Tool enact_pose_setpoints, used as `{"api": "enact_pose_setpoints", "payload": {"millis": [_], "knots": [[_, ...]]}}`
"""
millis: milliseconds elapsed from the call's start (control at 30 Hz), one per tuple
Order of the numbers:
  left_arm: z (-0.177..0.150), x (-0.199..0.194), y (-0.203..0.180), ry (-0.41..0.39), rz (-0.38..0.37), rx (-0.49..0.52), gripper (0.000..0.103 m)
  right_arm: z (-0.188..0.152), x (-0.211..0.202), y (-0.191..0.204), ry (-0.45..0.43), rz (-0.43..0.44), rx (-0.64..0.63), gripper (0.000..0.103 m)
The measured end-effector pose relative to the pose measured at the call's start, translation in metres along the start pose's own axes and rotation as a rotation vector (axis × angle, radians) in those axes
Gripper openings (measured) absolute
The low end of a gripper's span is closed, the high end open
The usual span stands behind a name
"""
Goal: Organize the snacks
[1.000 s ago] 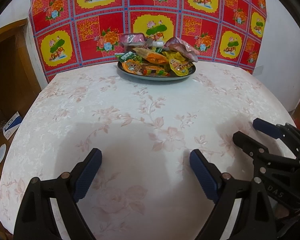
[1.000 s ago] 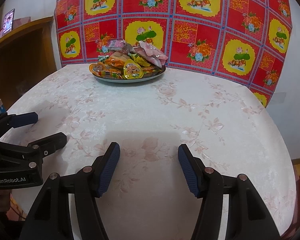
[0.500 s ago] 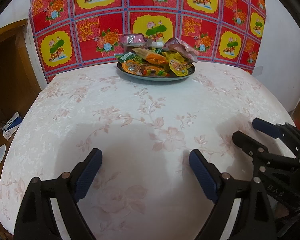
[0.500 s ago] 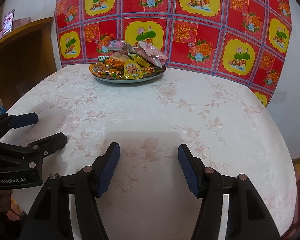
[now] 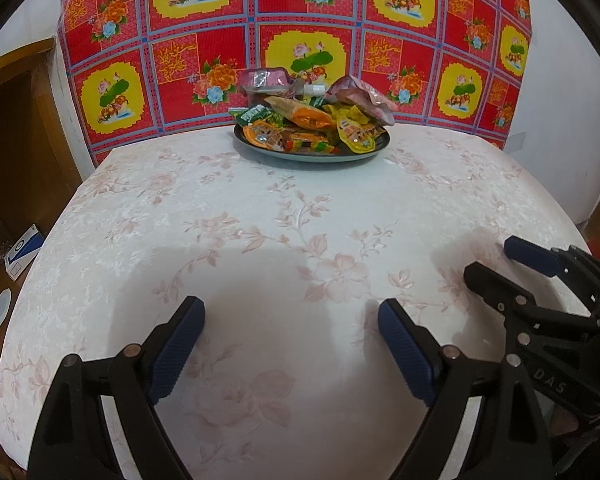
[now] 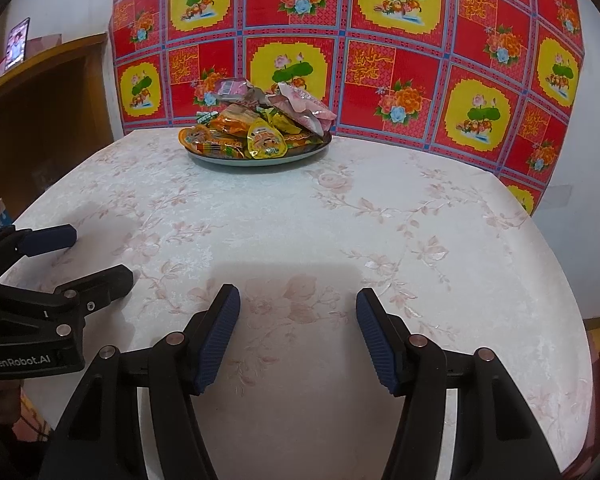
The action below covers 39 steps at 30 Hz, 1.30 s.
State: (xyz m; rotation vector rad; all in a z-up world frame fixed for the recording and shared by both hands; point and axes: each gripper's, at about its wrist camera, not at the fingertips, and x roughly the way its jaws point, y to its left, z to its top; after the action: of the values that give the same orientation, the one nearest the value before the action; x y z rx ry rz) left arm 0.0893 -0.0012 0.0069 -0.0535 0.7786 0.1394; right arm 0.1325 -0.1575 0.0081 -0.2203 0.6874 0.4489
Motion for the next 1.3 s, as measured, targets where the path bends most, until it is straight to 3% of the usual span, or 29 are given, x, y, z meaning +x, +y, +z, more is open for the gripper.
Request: {"api": "enact_pose_setpoints", "payload": {"millis": [1300], "knots": [[-0.0013,-0.0014,-0.0006,-0.012,0.007,0.002,0.09,-0.0013,0.0003,-0.0004,-0.003,0.003,0.002,0.061]]}}
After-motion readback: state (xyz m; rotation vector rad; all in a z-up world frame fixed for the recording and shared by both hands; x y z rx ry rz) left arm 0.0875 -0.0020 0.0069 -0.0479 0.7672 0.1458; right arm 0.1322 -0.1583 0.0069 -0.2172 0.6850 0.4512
